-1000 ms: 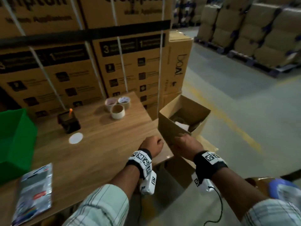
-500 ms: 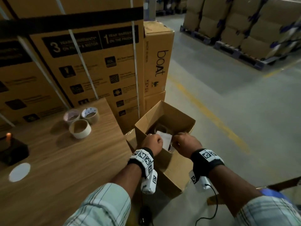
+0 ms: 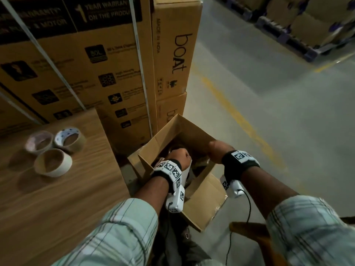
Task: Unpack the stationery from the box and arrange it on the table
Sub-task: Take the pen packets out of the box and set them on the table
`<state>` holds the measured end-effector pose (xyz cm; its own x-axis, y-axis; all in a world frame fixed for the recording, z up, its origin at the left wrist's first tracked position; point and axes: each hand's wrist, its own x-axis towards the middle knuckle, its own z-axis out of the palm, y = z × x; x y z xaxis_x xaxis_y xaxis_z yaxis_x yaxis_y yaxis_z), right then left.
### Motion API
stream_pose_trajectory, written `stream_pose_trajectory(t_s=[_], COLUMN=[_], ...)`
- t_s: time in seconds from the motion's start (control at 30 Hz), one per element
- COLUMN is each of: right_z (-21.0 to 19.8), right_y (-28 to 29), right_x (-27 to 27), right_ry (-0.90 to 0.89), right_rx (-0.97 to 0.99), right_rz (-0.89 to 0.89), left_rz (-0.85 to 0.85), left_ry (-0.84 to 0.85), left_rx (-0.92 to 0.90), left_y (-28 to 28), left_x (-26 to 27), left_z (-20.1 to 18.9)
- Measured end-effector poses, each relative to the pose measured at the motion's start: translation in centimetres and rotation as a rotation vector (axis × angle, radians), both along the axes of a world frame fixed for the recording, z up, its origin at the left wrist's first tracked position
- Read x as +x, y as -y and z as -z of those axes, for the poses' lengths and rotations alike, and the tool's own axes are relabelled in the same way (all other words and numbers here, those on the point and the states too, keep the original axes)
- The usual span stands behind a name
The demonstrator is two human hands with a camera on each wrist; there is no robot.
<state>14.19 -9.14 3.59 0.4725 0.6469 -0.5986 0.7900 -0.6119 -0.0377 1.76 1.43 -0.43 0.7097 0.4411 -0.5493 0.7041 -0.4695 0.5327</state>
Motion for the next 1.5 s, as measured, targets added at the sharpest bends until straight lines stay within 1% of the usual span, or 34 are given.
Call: stream_pose_trajectory(t_s=[0.1, 0.17, 0.2, 0.27, 0.37, 0.43, 0.53, 0.57, 0.63, 0.73, 0.83, 0.97, 1.13, 1.23, 1.4, 1.5], right_z=[1.3, 2.6, 3.2, 4.0, 5.0, 5.4, 5.0, 5.0, 5.0, 5.3, 6.2, 7.2, 7.3, 7.4, 7.3, 7.2], right_y=[-2.6, -3.6, -3.8, -3.9, -3.5, -3.4, -2.7, -2.5, -1.7, -0.7, 0.1, 0.8, 1.0, 0.9, 0.8, 0.5], right_x=[2.6, 4.3, 5.0, 6.0, 7.1, 7.6, 8.4, 8.8, 9.3, 10.1, 10.6, 11.1, 11.1, 10.9, 10.5, 10.1], right_ry=[-0.114, -0.165, -0.192, -0.229, -0.255, -0.304, -0.224, -0.201, -0.193, -0.190, -0.155, -0.214, -0.221, -0.206, -0.166, -0.150], right_rx=[-0.145, -0.187, -0.187, -0.170, -0.181, -0.170, -0.183, -0.167, -0.131, -0.059, -0.002, 0.064, 0.113, 0.110, 0.101, 0.072], right_rz=[-0.066, -0.025, 0.011, 0.028, 0.002, -0.020, -0.117, -0.129, -0.104, -0.055, -0.042, -0.002, -0.005, -0.010, -0.037, -0.039], left_rz=[-0.019, 0.014, 0.039, 0.083, 0.173, 0.240, 0.292, 0.326, 0.366, 0.422, 0.458, 0.456, 0.417, 0.377, 0.223, 0.190], left_ry=[-0.054, -0.102, -0.120, -0.167, -0.271, -0.304, -0.255, -0.275, -0.312, -0.209, -0.204, -0.261, -0.240, -0.200, -0.128, -0.183], left_rx=[0.001, 0.003, 0.015, 0.013, -0.018, -0.004, -0.054, -0.048, -0.014, -0.017, -0.049, -0.110, -0.129, -0.115, -0.024, 0.023], left_y=[-0.2, -0.2, -0.1, 0.1, 0.9, 1.3, 1.7, 1.9, 2.0, 2.3, 2.6, 2.8, 2.4, 2.5, 1.9, 1.0], left_x=[2.9, 4.7, 5.8, 7.9, 10.2, 11.1, 12.1, 12.3, 13.0, 13.3, 13.5, 14.0, 14.1, 14.0, 13.4, 13.0], left_z=[1.1, 2.4, 3.0, 4.3, 6.0, 7.8, 9.6, 9.8, 9.8, 11.0, 12.4, 13.6, 14.2, 13.5, 13.3, 12.1])
